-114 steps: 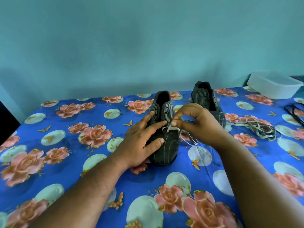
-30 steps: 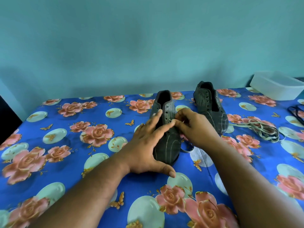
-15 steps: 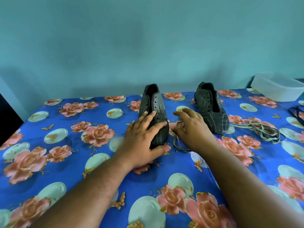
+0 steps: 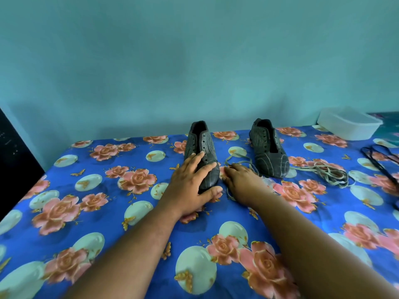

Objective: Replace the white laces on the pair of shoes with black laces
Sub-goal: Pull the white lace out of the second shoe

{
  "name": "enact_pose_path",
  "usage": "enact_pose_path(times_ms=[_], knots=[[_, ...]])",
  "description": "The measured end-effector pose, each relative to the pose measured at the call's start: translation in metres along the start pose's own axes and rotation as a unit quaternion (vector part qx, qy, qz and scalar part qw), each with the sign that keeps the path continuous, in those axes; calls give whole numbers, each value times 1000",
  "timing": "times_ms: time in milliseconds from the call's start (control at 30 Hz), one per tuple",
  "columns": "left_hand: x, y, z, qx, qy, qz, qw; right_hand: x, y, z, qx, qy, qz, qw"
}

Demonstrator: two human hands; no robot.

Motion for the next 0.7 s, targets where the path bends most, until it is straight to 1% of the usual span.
enact_pose_path(times_ms=[100, 167, 233, 300, 367, 433, 467, 533, 567, 633, 667, 700], knots=[[3, 1, 4, -4, -35, -1, 999, -2, 11, -2, 18, 25, -11, 999], [3, 1, 7, -25, -57, 3, 998, 0, 33, -7, 33, 35, -19, 999], [4, 2, 11, -50, -86, 12, 995, 4, 63, -14, 60, 27, -12, 998], [6, 3, 16, -79, -124, 30, 989, 7, 92, -14, 97, 37, -3, 995], [10, 5, 26, -126, -166, 57, 976, 14, 120, -7, 134, 59, -2, 989], [10, 7, 40, -173, -182, 77, 965, 25, 146, 4, 153, 81, -4, 985], [10, 8, 46, -188, -179, 75, 963, 31, 156, 13, 157, 85, 4, 984], [7, 10, 68, -209, -167, 40, 963, 47, 175, 34, 146, 86, 50, 984], [4, 10, 80, -213, -161, 4, 964, 56, 182, 44, 137, 73, 75, 985], [-3, 10, 104, -192, -150, -106, 964, 73, 195, 54, 92, 16, 122, 988], [-7, 11, 117, -177, -144, -157, 961, 80, 200, 60, 54, -11, 139, 989], [-10, 12, 128, -162, -130, -199, 958, 81, 203, 64, 12, -28, 131, 991]])
Point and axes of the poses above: each hand's wrist, its own y-axis away from the middle knuckle, its own x-axis out of the back of the hand, z = x × y, the point moved 5 cm from there along -y, towards the middle knuckle, and after that the axes turned 11 degrees about -y, right-handed, at the moved point
